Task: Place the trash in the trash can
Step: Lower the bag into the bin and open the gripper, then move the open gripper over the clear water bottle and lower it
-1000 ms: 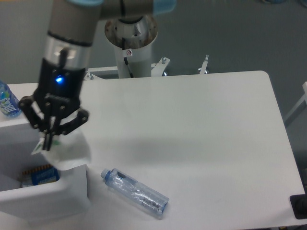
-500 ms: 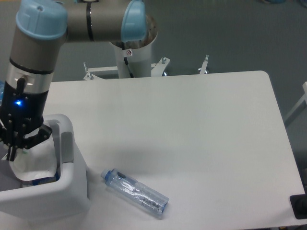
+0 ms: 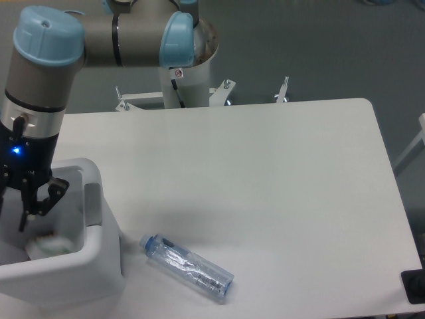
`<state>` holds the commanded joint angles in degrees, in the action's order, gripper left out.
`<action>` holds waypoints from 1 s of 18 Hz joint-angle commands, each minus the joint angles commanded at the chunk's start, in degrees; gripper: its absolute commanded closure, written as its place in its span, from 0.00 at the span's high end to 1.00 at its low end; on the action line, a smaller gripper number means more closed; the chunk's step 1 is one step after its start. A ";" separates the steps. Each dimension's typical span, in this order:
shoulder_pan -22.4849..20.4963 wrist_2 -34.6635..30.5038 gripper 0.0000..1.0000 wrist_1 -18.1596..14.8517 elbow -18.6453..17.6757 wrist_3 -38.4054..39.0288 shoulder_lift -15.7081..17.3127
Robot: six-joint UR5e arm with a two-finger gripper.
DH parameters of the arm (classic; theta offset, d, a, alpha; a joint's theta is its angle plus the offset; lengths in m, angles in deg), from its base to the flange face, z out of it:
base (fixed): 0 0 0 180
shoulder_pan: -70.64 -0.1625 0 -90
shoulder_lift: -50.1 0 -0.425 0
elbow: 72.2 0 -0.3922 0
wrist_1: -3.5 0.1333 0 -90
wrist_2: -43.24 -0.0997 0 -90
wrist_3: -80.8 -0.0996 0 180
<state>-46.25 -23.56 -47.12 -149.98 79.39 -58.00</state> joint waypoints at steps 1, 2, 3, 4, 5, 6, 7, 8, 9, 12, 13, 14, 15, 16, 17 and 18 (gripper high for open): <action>-0.61 -0.44 1.00 0.00 -0.09 0.09 0.09; -1.84 -0.79 1.00 0.00 -0.09 0.18 0.26; -3.42 -1.05 1.00 0.00 -0.09 0.79 0.79; -4.91 -1.23 1.00 0.00 -0.09 2.10 0.96; -6.58 -1.14 1.00 0.09 0.17 3.59 1.05; -8.34 -1.23 1.00 0.09 0.78 4.91 0.62; -9.40 -1.23 1.00 0.09 0.79 5.53 0.44; -10.28 -1.23 1.00 0.00 0.61 5.71 0.09; -11.59 -1.32 1.00 -0.17 0.26 5.89 -0.35; -14.41 -9.28 1.00 -0.62 -0.61 11.40 -2.19; -14.94 -12.27 1.00 -0.53 -0.53 14.30 -3.24; -15.47 -13.87 1.00 -0.53 -0.44 16.15 -4.30; -16.60 -14.15 1.00 -0.53 -0.53 16.61 -5.26; -17.92 -14.32 1.00 -0.62 -0.36 16.79 -7.27; -18.72 -14.59 1.00 -0.62 -0.44 16.79 -8.16; -19.51 -14.94 1.00 -0.70 -0.62 16.79 -9.13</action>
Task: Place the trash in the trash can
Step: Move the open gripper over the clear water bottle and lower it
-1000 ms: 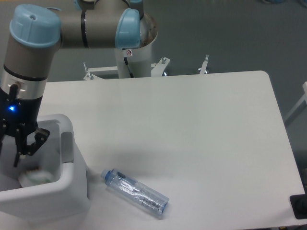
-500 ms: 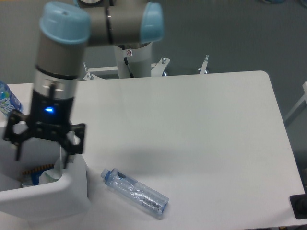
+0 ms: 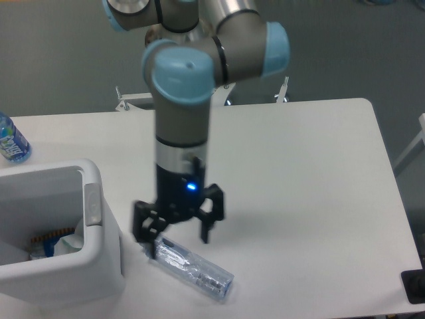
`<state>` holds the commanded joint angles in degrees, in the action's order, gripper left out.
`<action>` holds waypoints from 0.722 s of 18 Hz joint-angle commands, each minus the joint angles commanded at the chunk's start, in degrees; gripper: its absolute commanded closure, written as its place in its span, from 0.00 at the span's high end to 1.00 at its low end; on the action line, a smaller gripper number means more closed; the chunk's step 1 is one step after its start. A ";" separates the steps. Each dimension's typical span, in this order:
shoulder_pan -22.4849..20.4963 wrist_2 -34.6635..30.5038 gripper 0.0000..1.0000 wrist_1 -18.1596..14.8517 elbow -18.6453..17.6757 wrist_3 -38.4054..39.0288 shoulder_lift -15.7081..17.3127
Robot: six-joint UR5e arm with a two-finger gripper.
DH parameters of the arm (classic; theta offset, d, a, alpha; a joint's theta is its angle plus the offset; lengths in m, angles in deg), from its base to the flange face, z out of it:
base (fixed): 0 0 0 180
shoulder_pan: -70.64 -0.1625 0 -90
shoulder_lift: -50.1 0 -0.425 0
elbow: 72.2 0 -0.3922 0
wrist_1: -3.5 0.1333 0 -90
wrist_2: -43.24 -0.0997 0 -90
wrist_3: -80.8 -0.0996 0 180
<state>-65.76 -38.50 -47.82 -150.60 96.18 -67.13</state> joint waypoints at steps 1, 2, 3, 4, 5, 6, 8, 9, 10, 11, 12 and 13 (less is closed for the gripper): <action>-0.53 -0.70 1.00 0.00 0.00 0.00 -1.14; -0.71 -1.58 1.00 0.00 -0.09 0.00 -2.28; -0.71 -2.28 1.00 0.00 0.00 0.00 -3.25; -0.71 -2.55 1.00 0.00 0.09 0.35 -4.91; -0.71 -2.73 1.00 0.00 0.00 0.96 -6.24; -0.71 -3.08 1.00 0.00 0.26 1.58 -7.47; -0.45 -3.69 1.00 0.00 0.53 2.20 -8.80; -0.36 -3.69 1.00 0.00 0.44 2.55 -8.97; -0.27 -3.78 1.00 0.00 0.09 2.81 -9.24; -0.10 -3.78 1.00 0.00 0.09 2.81 -9.93; 0.43 -4.04 1.00 -0.09 0.35 2.99 -10.64; 0.87 -4.39 1.00 -0.09 0.35 3.42 -11.17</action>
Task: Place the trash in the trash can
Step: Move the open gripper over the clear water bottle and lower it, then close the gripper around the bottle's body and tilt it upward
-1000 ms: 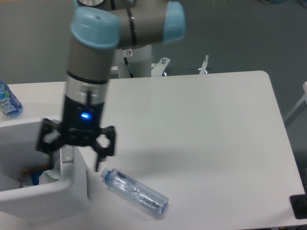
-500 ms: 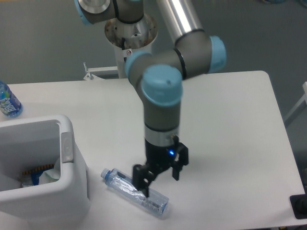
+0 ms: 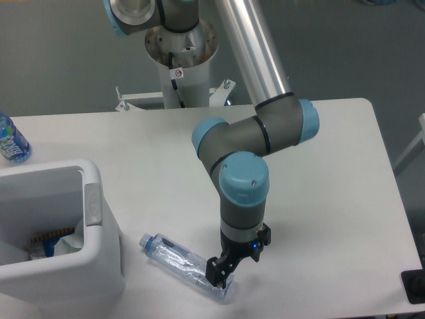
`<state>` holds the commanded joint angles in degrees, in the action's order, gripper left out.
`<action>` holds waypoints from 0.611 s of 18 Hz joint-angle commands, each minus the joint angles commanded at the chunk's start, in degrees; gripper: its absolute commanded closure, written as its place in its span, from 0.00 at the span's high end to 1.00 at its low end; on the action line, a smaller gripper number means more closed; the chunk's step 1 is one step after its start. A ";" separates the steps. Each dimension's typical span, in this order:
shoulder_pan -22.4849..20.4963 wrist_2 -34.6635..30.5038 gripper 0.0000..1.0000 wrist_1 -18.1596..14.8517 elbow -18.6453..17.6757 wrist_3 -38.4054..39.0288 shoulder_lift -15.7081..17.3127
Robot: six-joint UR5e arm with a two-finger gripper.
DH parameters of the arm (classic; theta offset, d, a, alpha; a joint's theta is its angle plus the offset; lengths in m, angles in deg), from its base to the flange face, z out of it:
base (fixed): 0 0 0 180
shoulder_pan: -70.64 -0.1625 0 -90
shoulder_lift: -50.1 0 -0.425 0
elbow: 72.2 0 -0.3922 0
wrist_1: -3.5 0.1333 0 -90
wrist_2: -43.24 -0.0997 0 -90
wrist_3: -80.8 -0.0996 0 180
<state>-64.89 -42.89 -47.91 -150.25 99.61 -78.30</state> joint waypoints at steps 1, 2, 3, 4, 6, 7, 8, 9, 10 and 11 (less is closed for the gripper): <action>0.09 -0.44 1.00 0.09 0.09 0.35 -0.18; 0.18 -0.53 1.00 0.09 0.35 0.36 -0.70; 0.18 -0.53 1.00 0.09 0.61 0.36 -1.49; 0.18 -0.53 1.00 0.09 1.14 0.36 -2.20; 0.35 -0.27 1.00 -0.52 1.58 0.27 -2.55; 0.70 -0.44 1.00 -0.79 1.67 0.27 -2.64; 0.71 -0.62 1.00 -0.70 1.76 0.36 -2.99; 0.71 -0.88 1.00 -0.70 1.84 0.36 -3.52; 0.79 -0.88 1.00 -0.70 1.93 0.36 -3.69; 0.88 -0.80 1.00 -0.70 2.02 0.36 -4.04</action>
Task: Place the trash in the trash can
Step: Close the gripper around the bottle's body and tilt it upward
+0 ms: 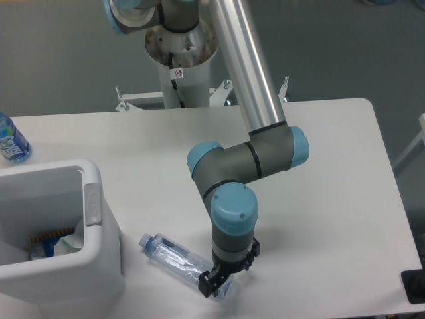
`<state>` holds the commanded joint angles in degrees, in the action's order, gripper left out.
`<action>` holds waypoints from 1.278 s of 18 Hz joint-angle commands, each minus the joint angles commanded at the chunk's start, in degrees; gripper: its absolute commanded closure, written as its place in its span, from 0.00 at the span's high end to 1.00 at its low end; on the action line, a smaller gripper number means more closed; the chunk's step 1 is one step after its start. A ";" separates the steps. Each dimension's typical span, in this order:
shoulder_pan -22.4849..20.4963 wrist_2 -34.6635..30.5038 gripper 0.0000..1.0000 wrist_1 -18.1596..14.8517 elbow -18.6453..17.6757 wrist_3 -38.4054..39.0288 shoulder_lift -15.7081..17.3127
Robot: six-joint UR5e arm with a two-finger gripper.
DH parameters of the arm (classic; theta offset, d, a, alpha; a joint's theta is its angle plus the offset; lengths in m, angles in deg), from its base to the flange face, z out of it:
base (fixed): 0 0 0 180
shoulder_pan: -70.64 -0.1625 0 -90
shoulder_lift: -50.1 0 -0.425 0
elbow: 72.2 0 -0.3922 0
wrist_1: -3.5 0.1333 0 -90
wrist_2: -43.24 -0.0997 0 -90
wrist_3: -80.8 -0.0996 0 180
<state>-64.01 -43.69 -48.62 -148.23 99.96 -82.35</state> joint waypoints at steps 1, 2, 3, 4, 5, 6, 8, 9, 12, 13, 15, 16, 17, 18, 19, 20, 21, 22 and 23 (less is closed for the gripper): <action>0.00 -0.17 1.00 0.00 0.35 0.09 -0.53; 0.00 -0.17 1.00 -0.09 0.70 0.00 -0.97; 0.00 -0.35 1.00 -0.09 0.70 0.00 -1.06; 0.09 -0.70 1.00 0.00 0.62 0.00 -1.15; 0.09 -1.05 1.00 0.00 0.70 0.00 -1.23; 0.26 -1.05 1.00 0.00 0.70 0.09 -1.23; 0.88 -1.14 1.00 0.00 0.79 0.17 -1.32; 0.88 -1.23 1.00 0.00 0.79 0.44 -1.50; 0.97 -1.32 1.00 0.00 0.70 0.53 -1.67; 0.97 -1.32 0.98 0.00 0.62 0.53 -1.59; 1.40 -1.32 0.92 0.00 0.53 0.70 -1.67; 1.49 -1.32 0.89 0.00 0.53 0.88 -1.76; 1.58 -1.32 0.89 0.00 0.62 0.88 -1.85; 1.76 -1.40 0.89 0.00 0.70 0.88 -2.02; 1.85 -1.58 0.88 0.00 0.62 0.88 -2.02; 1.93 -2.19 0.88 0.00 0.70 0.97 -2.11; 1.93 -2.46 0.87 0.00 0.70 0.88 -2.29; 2.20 -2.55 0.85 0.00 0.70 0.88 -2.46; 2.29 -2.55 0.82 0.00 0.70 0.97 -2.46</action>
<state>-61.72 -46.24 -48.62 -147.52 100.93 -84.81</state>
